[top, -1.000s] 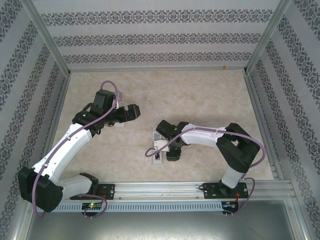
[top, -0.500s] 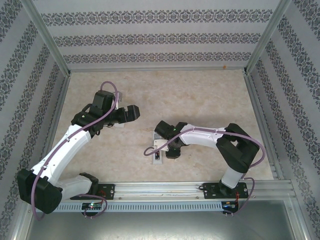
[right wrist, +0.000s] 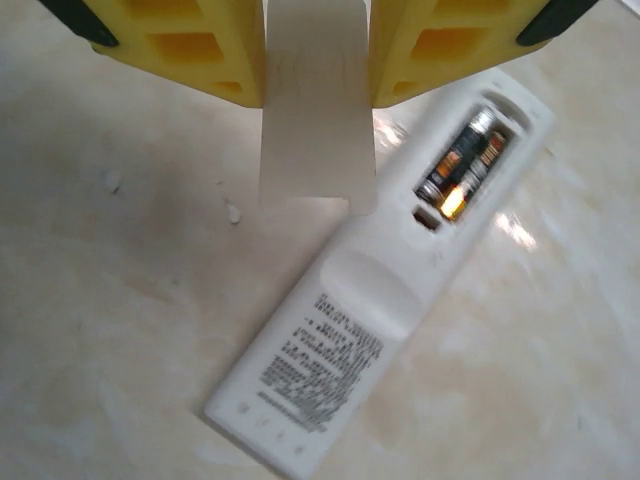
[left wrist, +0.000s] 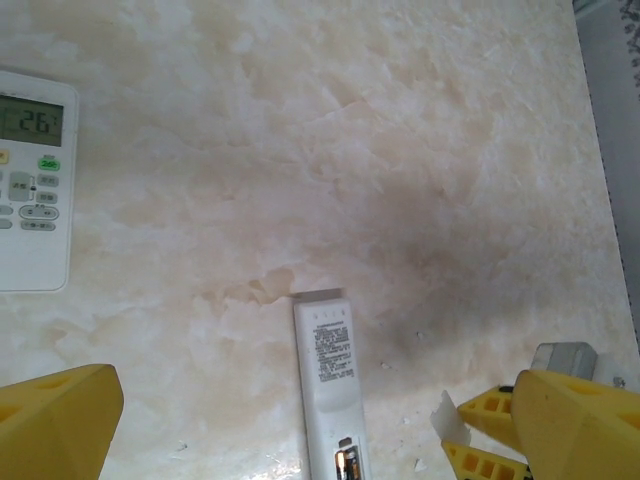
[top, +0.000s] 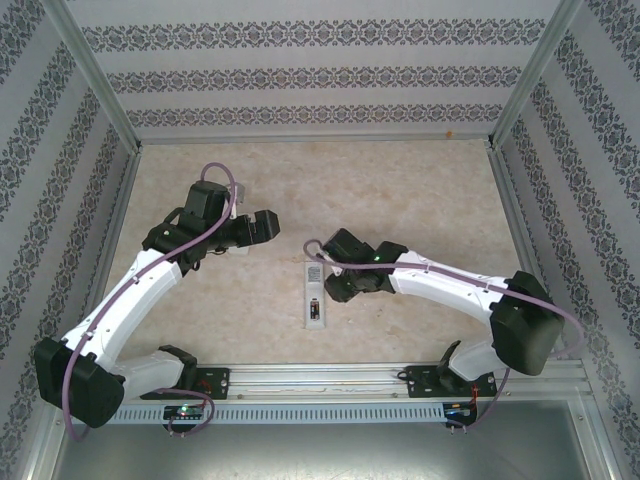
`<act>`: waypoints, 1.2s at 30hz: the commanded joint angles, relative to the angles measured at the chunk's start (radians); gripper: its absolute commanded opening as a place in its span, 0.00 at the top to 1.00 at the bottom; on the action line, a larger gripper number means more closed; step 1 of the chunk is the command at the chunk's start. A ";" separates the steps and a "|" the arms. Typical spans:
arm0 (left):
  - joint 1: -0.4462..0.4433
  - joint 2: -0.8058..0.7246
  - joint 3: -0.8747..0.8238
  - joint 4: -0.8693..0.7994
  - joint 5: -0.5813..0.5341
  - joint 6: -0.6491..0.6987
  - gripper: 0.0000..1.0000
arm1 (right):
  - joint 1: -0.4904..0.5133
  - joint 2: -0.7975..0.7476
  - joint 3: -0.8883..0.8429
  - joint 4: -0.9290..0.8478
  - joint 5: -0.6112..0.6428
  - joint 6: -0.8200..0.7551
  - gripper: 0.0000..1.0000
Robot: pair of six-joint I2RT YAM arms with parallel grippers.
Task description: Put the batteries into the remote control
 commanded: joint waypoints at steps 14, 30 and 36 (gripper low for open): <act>0.044 -0.135 -0.066 -0.082 -0.027 -0.032 0.00 | 0.203 0.245 0.190 -0.070 0.165 0.691 0.72; 0.044 -0.144 -0.048 -0.114 -0.007 0.043 0.00 | 0.257 0.352 0.221 -0.106 0.243 0.705 0.72; 0.046 -0.149 -0.052 -0.111 -0.008 0.045 0.00 | 0.273 0.370 0.230 -0.123 0.235 0.712 0.69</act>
